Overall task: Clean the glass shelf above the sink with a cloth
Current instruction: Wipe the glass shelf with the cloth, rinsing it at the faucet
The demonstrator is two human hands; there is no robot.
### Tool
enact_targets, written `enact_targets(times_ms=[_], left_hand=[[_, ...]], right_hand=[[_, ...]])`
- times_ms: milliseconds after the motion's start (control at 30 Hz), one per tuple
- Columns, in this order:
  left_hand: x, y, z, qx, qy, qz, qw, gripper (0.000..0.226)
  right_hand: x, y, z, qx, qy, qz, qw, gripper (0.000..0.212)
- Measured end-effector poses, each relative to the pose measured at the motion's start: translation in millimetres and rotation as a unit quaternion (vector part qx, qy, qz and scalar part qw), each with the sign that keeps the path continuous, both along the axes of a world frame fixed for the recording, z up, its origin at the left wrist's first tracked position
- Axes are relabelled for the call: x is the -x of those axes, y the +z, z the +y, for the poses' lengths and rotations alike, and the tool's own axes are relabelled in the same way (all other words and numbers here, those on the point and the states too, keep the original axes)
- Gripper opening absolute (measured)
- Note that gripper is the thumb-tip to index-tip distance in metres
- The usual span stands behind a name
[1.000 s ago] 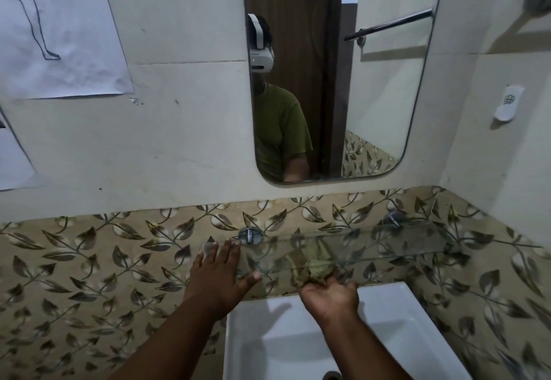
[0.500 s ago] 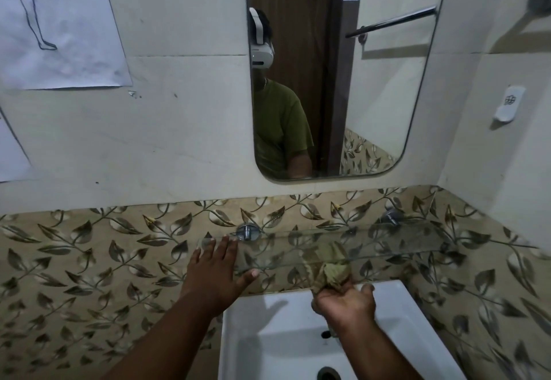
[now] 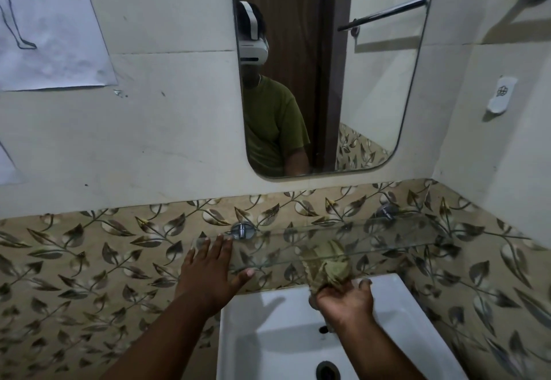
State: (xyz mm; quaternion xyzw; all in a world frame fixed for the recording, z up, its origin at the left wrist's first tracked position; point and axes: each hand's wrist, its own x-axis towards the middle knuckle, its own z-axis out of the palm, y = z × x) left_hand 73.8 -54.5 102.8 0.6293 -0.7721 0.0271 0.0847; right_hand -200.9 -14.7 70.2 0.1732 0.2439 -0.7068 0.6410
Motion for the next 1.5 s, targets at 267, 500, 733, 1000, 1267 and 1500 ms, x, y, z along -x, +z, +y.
enact_targets(times_ms=[267, 500, 733, 1000, 1267, 1500], left_hand=[[1.9, 0.6, 3.9, -0.002, 0.004, -0.010, 1.000, 0.116], [1.0, 0.4, 2.8, -0.003, 0.006, -0.012, 1.000, 0.116], [-0.2, -2.7, 0.8, 0.007, 0.005, -0.018, 1.000, 0.112], [1.7, -0.3, 3.5, 0.012, 0.007, -0.013, 1.000, 0.115], [1.8, 0.3, 1.9, 0.018, 0.008, -0.015, 1.000, 0.114], [2.6, -0.1, 3.5, 0.021, 0.010, -0.013, 1.000, 0.114]], right_hand=[[17.9, 14.3, -25.9, 0.015, -0.042, 0.000, 0.999, 0.056], [2.7, 9.9, -7.9, 0.009, 0.007, 0.000, 1.000, 0.059], [61.4, 12.9, -11.0, 0.027, -0.058, 0.025, 0.998, 0.061], [30.1, 21.8, -33.2, 0.065, -0.016, 0.012, 0.998, 0.070], [86.9, 8.5, 3.1, 0.078, -0.051, 0.026, 0.995, 0.071], [91.1, 21.9, -32.4, 0.089, -0.057, 0.029, 0.994, 0.064]])
